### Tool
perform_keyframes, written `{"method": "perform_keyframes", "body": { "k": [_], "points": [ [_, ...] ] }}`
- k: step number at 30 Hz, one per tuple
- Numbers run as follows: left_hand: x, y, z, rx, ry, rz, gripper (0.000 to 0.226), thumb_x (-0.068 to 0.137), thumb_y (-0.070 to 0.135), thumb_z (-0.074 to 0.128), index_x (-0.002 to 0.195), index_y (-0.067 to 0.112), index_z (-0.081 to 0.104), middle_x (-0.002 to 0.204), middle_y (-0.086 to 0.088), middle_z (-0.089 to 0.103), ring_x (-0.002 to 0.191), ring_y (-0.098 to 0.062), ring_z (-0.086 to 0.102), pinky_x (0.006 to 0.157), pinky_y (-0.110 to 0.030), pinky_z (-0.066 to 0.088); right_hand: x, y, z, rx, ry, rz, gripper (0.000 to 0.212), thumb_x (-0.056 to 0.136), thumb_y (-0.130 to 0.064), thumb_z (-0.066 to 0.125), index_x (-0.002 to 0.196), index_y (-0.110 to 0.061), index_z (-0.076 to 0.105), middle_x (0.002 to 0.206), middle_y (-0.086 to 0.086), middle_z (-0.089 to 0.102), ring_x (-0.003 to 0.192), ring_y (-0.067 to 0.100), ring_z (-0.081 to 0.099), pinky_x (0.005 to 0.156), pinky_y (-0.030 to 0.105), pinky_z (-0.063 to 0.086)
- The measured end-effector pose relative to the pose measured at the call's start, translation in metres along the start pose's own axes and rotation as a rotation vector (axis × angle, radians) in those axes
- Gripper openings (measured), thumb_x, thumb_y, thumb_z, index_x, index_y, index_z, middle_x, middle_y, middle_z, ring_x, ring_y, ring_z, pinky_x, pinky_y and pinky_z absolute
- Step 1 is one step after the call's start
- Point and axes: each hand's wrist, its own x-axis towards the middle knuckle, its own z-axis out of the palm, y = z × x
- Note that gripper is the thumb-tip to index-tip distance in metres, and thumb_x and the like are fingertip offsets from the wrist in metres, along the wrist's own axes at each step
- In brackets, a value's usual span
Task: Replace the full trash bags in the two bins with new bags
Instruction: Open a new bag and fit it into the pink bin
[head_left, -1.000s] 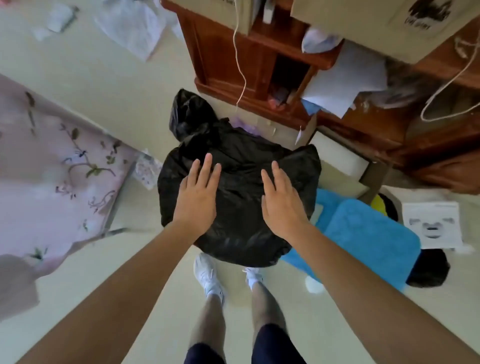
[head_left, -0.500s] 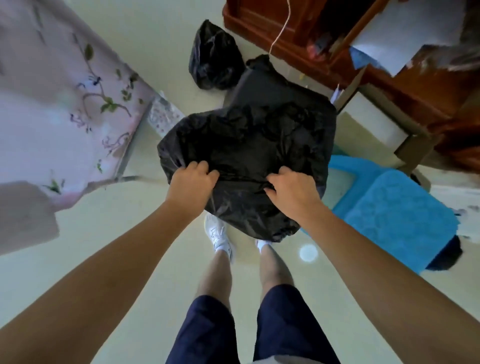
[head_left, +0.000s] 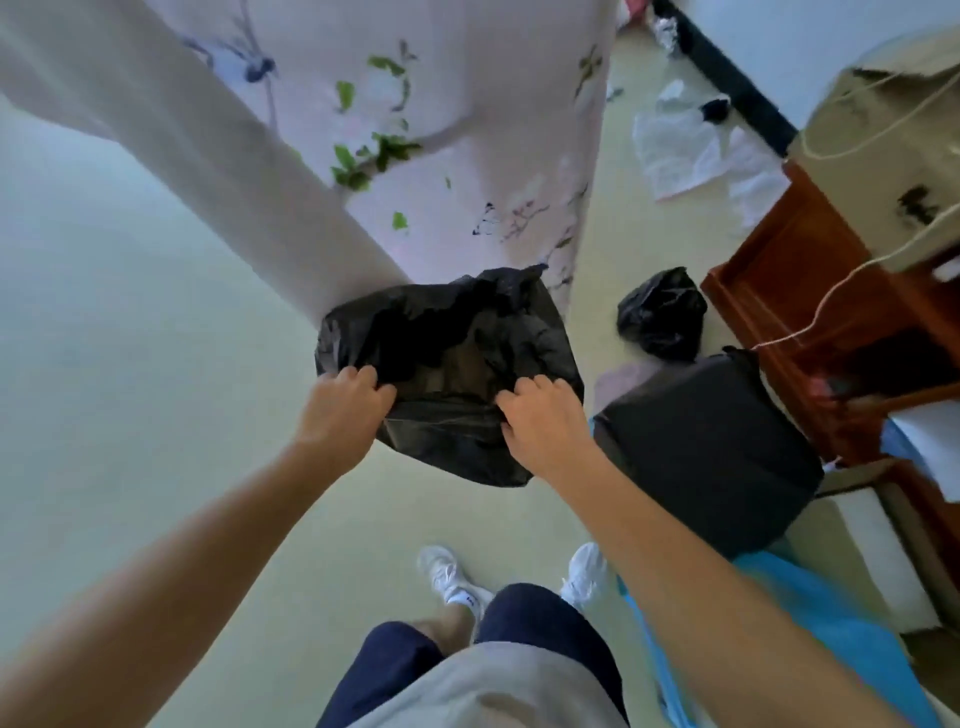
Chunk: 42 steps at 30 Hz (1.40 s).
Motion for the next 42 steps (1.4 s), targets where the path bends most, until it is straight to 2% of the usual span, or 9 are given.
{"method": "perform_keyframes", "body": {
  "k": [7,16,20,25,30,34,37,39,42],
  "points": [
    [-0.115,-0.142,0.064,-0.104,0.058,-0.153,0.033,0.042,0.003,0.086,0.058,0.015,0.061,0.075,-0.009,0.053,0.057,-0.028,0.055,0.04,-0.028,0.034,0.047,-0.168,-0.054,-0.059,-0.081,-0.264,0.018,0.095,-0.029,0.053,0.106,-0.018,0.063,0.1,0.007,0.056,0.088,0.032,0.063,0.061,0.035,0.037],
    [-0.305,-0.35,0.164,-0.21,0.072,-0.499,0.02,0.056,0.034,0.079,0.065,0.022,0.066,0.065,0.003,0.06,0.069,-0.024,0.059,0.058,-0.032,0.045,0.161,-0.458,-0.083,-0.131,0.004,-0.579,0.02,0.092,-0.025,0.054,0.11,-0.022,0.063,0.111,0.005,0.058,0.1,0.03,0.064,0.068,0.035,0.044],
    [-0.342,-0.41,0.177,-0.489,-0.061,-0.609,0.075,0.076,0.088,0.024,0.078,0.028,0.07,0.074,0.012,0.067,0.082,-0.014,0.059,0.076,-0.033,0.046,0.198,-0.538,-0.101,-0.103,0.103,-0.684,0.019,0.088,-0.02,0.058,0.106,-0.023,0.065,0.105,0.003,0.059,0.096,0.029,0.064,0.066,0.036,0.049],
    [-0.317,-0.489,0.208,-0.735,0.253,-0.989,0.047,0.089,0.069,0.04,0.107,0.032,0.064,0.097,0.005,0.068,0.098,-0.023,0.061,0.078,-0.035,0.048,0.262,-0.586,-0.113,-0.018,0.183,-0.688,0.026,0.069,-0.009,0.073,0.087,-0.022,0.06,0.081,-0.002,0.058,0.073,0.024,0.063,0.049,0.026,0.032],
    [-0.255,-0.569,0.282,-0.919,-0.302,-1.311,0.115,0.071,0.079,0.057,0.154,0.017,0.008,0.148,-0.014,0.033,0.135,-0.034,0.033,0.104,-0.048,0.036,0.37,-0.634,-0.116,0.047,0.196,-0.684,0.032,0.059,-0.006,0.076,0.079,-0.02,0.055,0.072,-0.004,0.055,0.061,0.023,0.058,0.048,0.025,0.027],
    [-0.208,-0.641,0.335,-1.334,-0.408,-1.439,0.13,0.072,0.045,0.077,0.151,0.016,-0.022,0.137,-0.019,0.047,0.118,-0.036,0.055,0.089,-0.041,0.052,0.475,-0.685,-0.129,0.109,0.134,-0.695,0.022,0.069,-0.008,0.07,0.085,-0.016,0.058,0.082,0.0,0.06,0.073,0.027,0.061,0.056,0.028,0.029],
    [-0.18,-0.712,0.34,-1.453,-0.358,-1.517,0.094,0.065,0.011,0.068,0.147,0.004,0.022,0.113,-0.021,0.062,0.099,-0.037,0.067,0.065,-0.037,0.056,0.55,-0.721,-0.156,0.1,0.076,-0.695,0.019,0.078,-0.012,0.06,0.096,-0.018,0.057,0.094,-0.002,0.06,0.084,0.026,0.06,0.062,0.03,0.028],
    [-0.165,-0.767,0.332,-1.39,-0.301,-1.488,0.077,0.063,0.022,0.066,0.134,0.003,0.043,0.113,-0.017,0.065,0.103,-0.034,0.066,0.069,-0.035,0.051,0.601,-0.748,-0.177,0.113,0.089,-0.686,0.02,0.077,-0.012,0.06,0.095,-0.019,0.057,0.093,-0.003,0.061,0.083,0.025,0.06,0.062,0.03,0.029],
    [-0.152,-0.835,0.336,-1.228,-0.354,-1.554,0.084,0.068,0.05,0.066,0.139,0.015,0.037,0.134,-0.009,0.051,0.124,-0.032,0.05,0.089,-0.037,0.045,0.672,-0.798,-0.201,0.158,0.115,-0.663,0.019,0.075,-0.012,0.059,0.091,-0.021,0.054,0.088,-0.007,0.057,0.073,0.022,0.054,0.061,0.03,0.029]
  ]
}}
